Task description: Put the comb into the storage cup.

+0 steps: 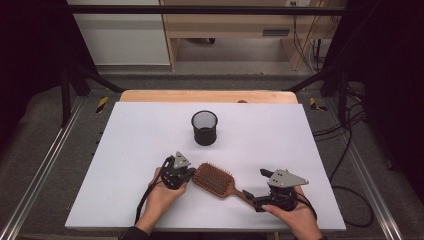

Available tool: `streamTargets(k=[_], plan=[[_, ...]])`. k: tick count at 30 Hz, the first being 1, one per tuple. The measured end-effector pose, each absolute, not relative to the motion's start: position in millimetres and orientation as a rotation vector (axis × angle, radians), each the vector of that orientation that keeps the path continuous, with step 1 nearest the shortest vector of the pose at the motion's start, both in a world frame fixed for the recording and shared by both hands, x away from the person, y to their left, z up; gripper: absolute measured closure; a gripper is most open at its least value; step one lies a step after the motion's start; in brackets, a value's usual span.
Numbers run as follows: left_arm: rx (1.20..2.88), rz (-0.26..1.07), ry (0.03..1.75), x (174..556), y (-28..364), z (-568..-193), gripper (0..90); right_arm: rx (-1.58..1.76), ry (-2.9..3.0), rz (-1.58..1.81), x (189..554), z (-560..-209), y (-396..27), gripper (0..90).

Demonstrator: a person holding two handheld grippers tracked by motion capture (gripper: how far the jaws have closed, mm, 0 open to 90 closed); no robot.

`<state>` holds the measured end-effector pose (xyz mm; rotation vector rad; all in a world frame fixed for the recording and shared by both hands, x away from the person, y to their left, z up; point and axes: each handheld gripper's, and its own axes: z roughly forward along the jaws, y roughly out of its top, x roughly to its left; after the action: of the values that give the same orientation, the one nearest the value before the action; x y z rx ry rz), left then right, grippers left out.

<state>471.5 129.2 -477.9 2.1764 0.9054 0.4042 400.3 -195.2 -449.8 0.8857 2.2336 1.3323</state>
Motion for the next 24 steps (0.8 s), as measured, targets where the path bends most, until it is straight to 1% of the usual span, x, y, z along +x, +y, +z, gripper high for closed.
streamTargets(k=[6, 9, 12, 13, 14, 17, 22, 24], plan=[[2.163, 0.412, 0.901, 470.5, 128.5, -477.8, 90.0, 0.89, 2.233, 1.32, 399.3, -449.5, -195.3, 9.1], [2.127, 0.457, 0.896, 468.1, 131.7, -474.3, 90.0, 0.886, 2.23, 1.312, 398.9, -449.2, -195.2, 9.4], [2.08, 0.529, 0.889, 463.7, 141.0, -468.8, 90.0, 0.88, 2.241, 1.304, 397.9, -447.2, -194.2, 9.6], [2.08, 0.529, 0.889, 463.7, 141.0, -468.8, 90.0, 0.879, 2.245, 1.3, 397.7, -446.7, -193.7, 9.8], [2.04, 0.573, 0.884, 457.8, 148.6, -465.8, 90.0, 0.882, 2.256, 1.297, 397.6, -446.4, -193.2, 10.2], [2.017, 0.675, 0.865, 444.7, 162.1, -458.1, 90.0, 0.884, 2.283, 1.277, 396.9, -444.9, -191.4, 10.7], [1.868, 0.756, 0.886, 424.5, 196.7, -432.5, 90.0, 0.879, 2.304, 1.258, 394.8, -437.8, -186.1, 10.6], [1.828, 0.777, 0.889, 414.8, 211.4, -426.5, 86.9, 0.877, 2.31, 1.231, 394.0, -435.2, -184.1, 10.7]])
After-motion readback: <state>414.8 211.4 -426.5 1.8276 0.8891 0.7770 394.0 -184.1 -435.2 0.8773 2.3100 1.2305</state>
